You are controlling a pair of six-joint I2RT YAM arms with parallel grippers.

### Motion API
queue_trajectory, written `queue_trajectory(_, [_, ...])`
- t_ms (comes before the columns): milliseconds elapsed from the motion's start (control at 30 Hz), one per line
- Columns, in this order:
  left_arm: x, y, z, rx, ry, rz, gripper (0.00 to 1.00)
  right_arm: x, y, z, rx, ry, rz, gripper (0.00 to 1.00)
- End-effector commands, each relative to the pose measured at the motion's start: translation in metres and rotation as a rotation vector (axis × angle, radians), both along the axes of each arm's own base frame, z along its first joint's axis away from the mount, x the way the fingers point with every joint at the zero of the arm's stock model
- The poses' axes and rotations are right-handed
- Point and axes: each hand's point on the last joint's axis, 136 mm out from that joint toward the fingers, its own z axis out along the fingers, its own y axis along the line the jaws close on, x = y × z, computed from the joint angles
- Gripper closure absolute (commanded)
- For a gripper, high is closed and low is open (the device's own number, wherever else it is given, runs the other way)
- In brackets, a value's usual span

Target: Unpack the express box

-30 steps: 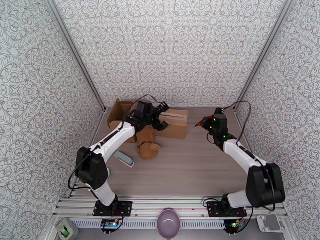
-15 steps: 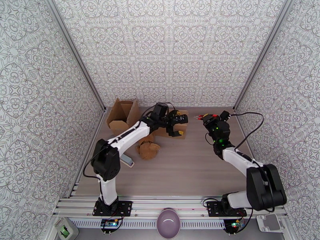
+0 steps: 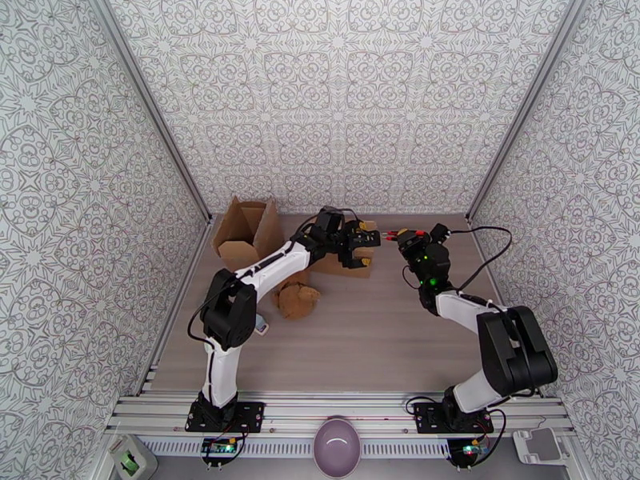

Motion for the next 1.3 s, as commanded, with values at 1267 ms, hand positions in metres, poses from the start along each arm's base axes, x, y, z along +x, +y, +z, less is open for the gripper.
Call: queue_trajectory(1267, [0.036, 0.004, -0.04, 0.027, -0.041, 0.129, 0.13, 0.004, 0.027, 0.006, 0.196, -0.037, 0.099, 1.0])
